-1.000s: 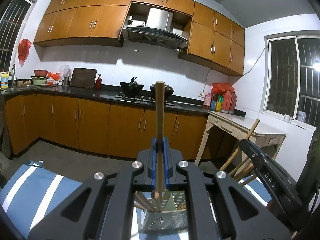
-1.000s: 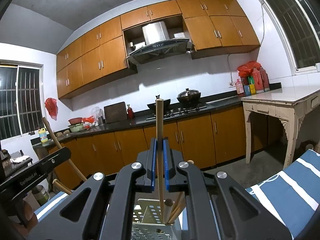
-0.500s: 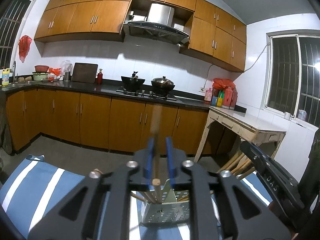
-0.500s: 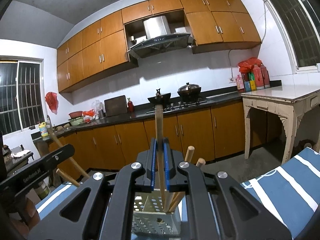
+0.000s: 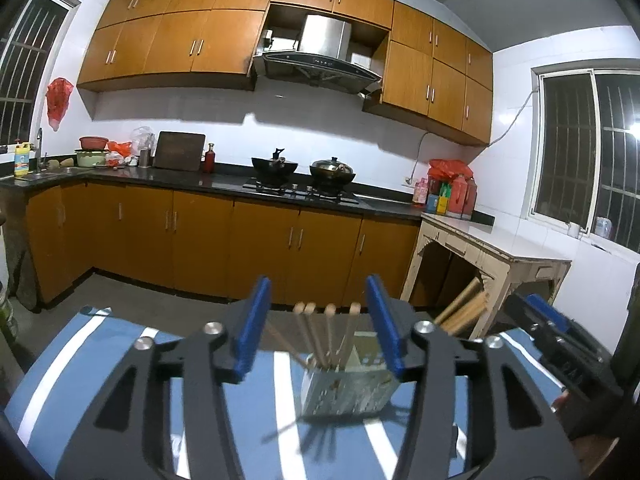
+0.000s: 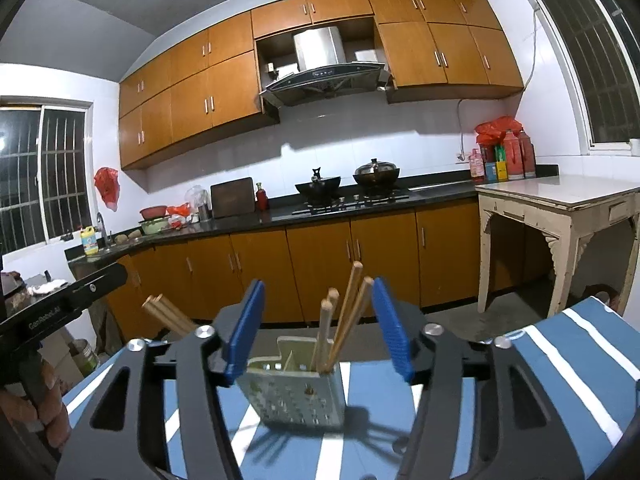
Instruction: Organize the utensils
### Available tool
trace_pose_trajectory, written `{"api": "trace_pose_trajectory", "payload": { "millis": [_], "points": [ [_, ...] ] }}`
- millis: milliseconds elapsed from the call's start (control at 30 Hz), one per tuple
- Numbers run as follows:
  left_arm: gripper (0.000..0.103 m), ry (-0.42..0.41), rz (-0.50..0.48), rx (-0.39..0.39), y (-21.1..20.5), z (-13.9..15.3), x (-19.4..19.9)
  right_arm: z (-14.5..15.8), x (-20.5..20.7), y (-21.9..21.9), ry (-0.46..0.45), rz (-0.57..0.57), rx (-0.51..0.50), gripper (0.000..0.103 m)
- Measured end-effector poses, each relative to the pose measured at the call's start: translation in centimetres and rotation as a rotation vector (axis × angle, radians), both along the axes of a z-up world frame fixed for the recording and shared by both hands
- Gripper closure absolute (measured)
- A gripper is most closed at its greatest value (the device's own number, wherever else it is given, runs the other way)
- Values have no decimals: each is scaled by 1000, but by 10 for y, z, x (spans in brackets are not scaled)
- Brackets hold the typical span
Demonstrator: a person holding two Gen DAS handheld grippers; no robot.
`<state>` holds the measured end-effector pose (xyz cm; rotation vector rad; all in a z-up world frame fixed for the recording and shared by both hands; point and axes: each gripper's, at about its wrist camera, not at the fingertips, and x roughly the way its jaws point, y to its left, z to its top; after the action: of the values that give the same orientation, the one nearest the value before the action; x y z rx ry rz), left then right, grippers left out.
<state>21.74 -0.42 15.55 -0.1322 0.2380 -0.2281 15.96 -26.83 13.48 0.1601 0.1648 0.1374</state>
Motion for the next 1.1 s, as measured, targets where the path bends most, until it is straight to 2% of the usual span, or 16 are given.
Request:
{"api": "trace_pose_trajectory", "payload": {
  "millis": [133,233,333,500,633,933,1100],
  "points": [
    [33,25,8,3,15,-12,-31,-10,-22,-5,53,13,-18,20],
    [14,48,19,2,26,-22,-53,-22,-39,-9,108,21,-21,7],
    [5,74,25,13,34,-35,-75,-32,-54,-12,150,15,-14,4],
    [4,102,51,94,37,-57,-108,-51,-81,-7,193,11,-24,2],
    [4,122,91,155,38,-77,-132,-65,-102,9,208,14,-85,2],
    [4,134,157,155,43,-105,-178,-96,-134,33,215,12,-148,2],
    [4,127,177,173,40,-115,-192,-111,-141,33,235,5,-121,2]
  ]
}}
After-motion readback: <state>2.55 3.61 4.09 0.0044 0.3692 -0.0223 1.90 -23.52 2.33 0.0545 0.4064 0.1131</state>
